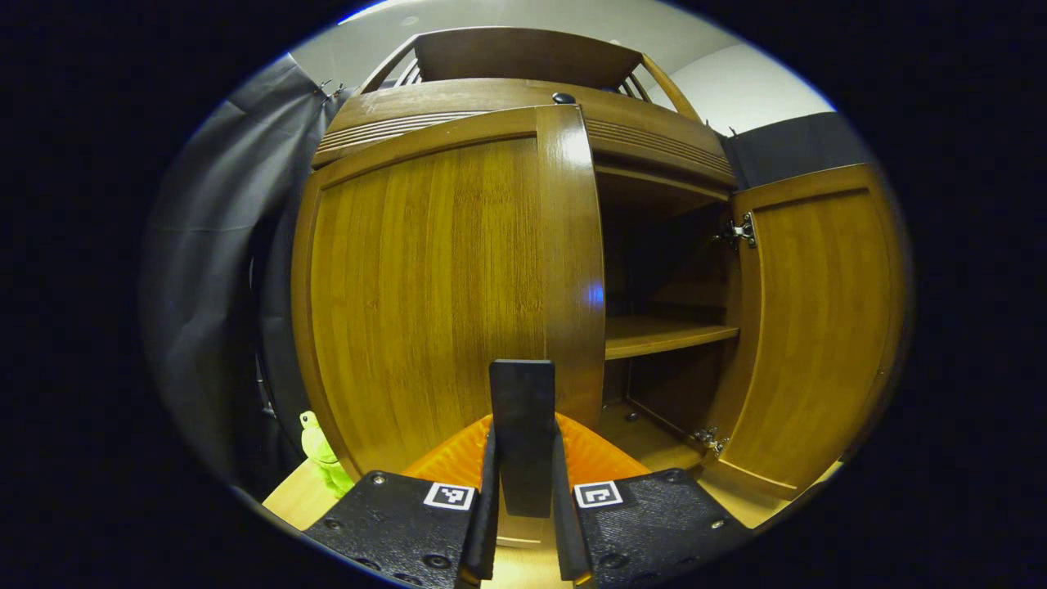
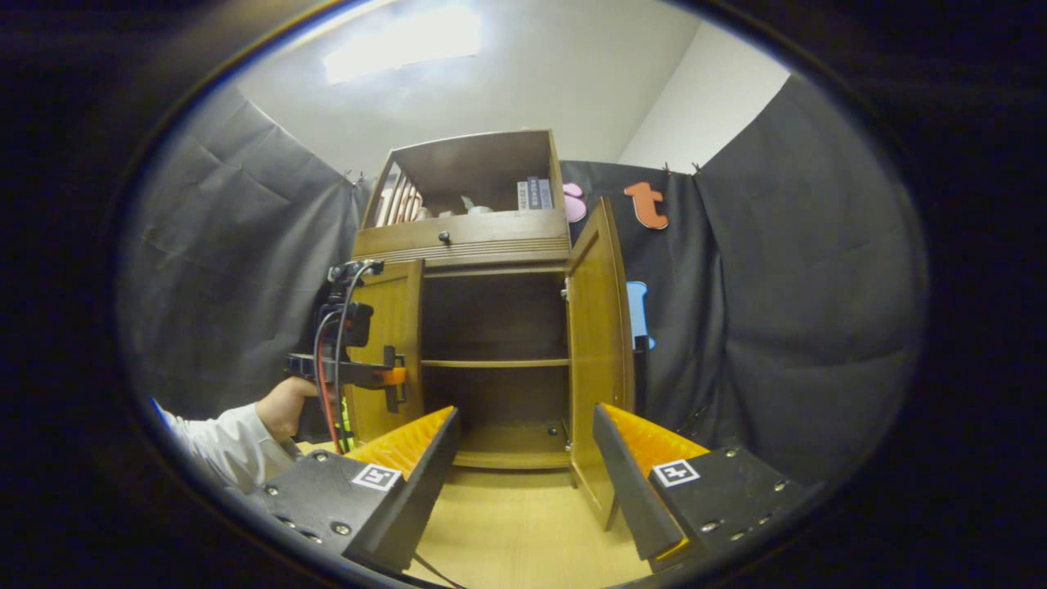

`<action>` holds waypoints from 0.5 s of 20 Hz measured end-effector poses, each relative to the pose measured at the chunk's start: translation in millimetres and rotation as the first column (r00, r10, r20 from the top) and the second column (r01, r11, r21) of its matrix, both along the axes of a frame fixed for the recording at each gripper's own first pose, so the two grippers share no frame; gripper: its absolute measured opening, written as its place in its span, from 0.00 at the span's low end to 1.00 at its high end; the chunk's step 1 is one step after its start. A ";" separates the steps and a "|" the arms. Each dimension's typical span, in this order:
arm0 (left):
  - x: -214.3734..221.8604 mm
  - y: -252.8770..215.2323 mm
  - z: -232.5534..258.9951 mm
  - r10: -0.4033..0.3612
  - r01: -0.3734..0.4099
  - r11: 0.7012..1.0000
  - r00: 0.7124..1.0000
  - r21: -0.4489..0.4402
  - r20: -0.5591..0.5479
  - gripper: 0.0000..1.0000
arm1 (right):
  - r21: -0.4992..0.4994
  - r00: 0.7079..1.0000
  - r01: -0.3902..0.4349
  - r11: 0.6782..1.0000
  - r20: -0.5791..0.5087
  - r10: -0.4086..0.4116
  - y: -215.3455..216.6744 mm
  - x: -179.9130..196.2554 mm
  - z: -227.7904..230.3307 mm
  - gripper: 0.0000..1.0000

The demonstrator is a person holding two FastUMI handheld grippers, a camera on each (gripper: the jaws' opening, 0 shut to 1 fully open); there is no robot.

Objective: Open the right door of the double-door shoe cabinet with the right hand, and open the left door with the left hand.

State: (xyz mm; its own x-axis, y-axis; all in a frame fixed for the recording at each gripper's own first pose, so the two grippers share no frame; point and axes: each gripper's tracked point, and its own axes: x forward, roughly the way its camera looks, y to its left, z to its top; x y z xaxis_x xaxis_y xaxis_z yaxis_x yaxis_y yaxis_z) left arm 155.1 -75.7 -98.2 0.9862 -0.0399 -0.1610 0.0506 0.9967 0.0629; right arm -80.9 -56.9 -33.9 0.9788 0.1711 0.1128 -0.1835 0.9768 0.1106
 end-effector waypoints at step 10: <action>-5.7 -0.5 3.8 -0.029 0.029 1.000 1.000 0.005 0.002 0.31 | -0.001 1.000 0.008 1.000 0.023 -0.007 -0.2 -10.8 8.6 0.94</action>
State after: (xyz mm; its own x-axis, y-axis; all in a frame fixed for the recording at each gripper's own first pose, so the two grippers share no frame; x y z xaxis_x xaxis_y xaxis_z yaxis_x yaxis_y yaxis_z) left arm 149.4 -76.2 -94.4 0.9850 -0.0676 -0.1588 0.0792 0.9945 0.0681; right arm -91.7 -57.1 -25.3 0.9772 0.1639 0.1348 -0.1786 0.9782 0.1055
